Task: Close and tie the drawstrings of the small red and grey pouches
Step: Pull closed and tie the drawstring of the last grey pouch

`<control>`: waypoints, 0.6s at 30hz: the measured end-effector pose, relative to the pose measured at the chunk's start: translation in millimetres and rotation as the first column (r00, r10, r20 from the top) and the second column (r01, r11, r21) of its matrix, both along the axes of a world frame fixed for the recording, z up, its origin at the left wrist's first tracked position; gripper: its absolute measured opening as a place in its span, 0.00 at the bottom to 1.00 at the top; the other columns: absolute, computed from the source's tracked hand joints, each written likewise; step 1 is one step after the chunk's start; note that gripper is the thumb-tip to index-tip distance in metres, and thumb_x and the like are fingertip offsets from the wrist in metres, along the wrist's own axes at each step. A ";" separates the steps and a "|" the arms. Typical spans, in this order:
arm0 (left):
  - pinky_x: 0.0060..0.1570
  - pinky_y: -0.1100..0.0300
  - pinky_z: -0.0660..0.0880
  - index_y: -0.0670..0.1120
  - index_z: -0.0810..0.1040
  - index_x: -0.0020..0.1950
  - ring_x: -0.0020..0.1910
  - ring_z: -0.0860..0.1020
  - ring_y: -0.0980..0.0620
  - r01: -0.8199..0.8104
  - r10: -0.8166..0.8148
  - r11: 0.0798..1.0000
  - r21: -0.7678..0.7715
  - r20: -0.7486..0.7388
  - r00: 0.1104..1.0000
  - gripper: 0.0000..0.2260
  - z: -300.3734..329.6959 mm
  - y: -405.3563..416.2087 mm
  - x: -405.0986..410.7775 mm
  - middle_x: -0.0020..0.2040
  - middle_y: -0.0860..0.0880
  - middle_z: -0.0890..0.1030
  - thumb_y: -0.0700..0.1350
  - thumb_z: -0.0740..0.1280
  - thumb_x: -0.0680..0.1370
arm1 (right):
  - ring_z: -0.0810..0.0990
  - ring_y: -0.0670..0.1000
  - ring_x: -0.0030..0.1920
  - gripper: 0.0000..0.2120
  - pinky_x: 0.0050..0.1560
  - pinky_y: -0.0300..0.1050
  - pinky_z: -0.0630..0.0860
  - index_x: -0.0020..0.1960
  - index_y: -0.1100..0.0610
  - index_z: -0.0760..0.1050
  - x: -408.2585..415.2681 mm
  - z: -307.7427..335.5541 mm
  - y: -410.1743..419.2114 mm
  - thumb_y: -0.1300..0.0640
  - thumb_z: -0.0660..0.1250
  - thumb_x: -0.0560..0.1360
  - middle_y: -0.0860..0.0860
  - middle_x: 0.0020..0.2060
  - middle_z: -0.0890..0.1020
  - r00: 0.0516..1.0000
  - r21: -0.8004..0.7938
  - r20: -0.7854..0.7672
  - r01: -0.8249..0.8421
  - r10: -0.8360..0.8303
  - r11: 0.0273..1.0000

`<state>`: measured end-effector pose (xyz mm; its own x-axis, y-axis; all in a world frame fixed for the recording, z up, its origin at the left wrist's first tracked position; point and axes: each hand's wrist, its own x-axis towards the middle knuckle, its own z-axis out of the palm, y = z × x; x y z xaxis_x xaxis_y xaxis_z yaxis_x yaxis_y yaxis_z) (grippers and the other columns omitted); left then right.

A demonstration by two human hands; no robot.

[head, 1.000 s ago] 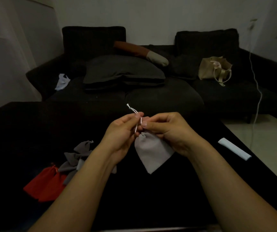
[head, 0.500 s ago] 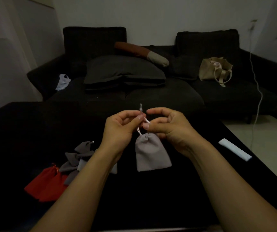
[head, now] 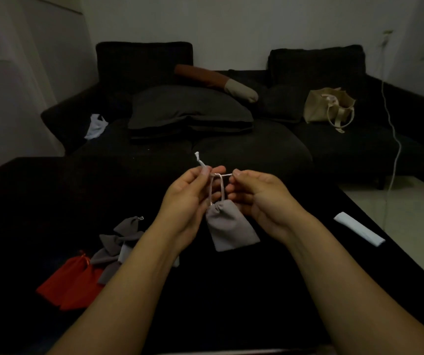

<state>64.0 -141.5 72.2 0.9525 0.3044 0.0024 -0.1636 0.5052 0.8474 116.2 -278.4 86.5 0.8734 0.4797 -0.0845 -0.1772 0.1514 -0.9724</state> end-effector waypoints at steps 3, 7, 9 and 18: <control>0.49 0.51 0.81 0.41 0.80 0.58 0.56 0.83 0.44 0.041 -0.056 0.966 -0.256 -0.051 0.997 0.13 -2.4 6.4 5.8 0.55 0.42 0.84 0.48 0.64 0.80 | 0.82 0.51 0.40 0.17 0.48 0.47 0.80 0.36 0.59 0.80 -1.7 2.3 1.7 0.57 0.61 0.81 0.55 0.40 0.84 0.981 0.265 -0.192 0.032 0.020 0.964; 0.42 0.62 0.71 0.49 0.77 0.41 0.32 0.73 0.58 0.001 -0.012 0.961 -0.276 -0.037 0.999 0.11 3.4 9.1 3.9 0.31 0.54 0.77 0.50 0.62 0.81 | 0.81 0.48 0.34 0.15 0.36 0.40 0.77 0.36 0.56 0.73 3.3 4.7 -4.1 0.56 0.60 0.80 0.55 0.47 0.86 0.930 0.578 -0.325 0.051 0.173 0.814; 0.33 0.65 0.66 0.49 0.75 0.43 0.26 0.67 0.58 -0.017 0.012 0.974 -0.225 -0.020 1.000 0.10 3.3 9.8 4.3 0.27 0.54 0.71 0.50 0.60 0.82 | 0.70 0.45 0.28 0.13 0.27 0.35 0.64 0.37 0.55 0.71 5.9 3.6 -4.6 0.55 0.59 0.80 0.51 0.37 0.82 0.929 0.596 -0.324 0.053 0.180 0.801; 0.25 0.67 0.62 0.44 0.76 0.44 0.22 0.61 0.60 -0.188 0.166 0.958 0.214 0.114 0.979 0.12 2.5 6.1 4.6 0.24 0.54 0.64 0.44 0.58 0.84 | 0.58 0.45 0.22 0.16 0.23 0.37 0.57 0.34 0.54 0.64 12.2 6.2 -3.3 0.61 0.56 0.80 0.47 0.22 0.62 0.985 0.194 0.021 0.165 -0.173 0.967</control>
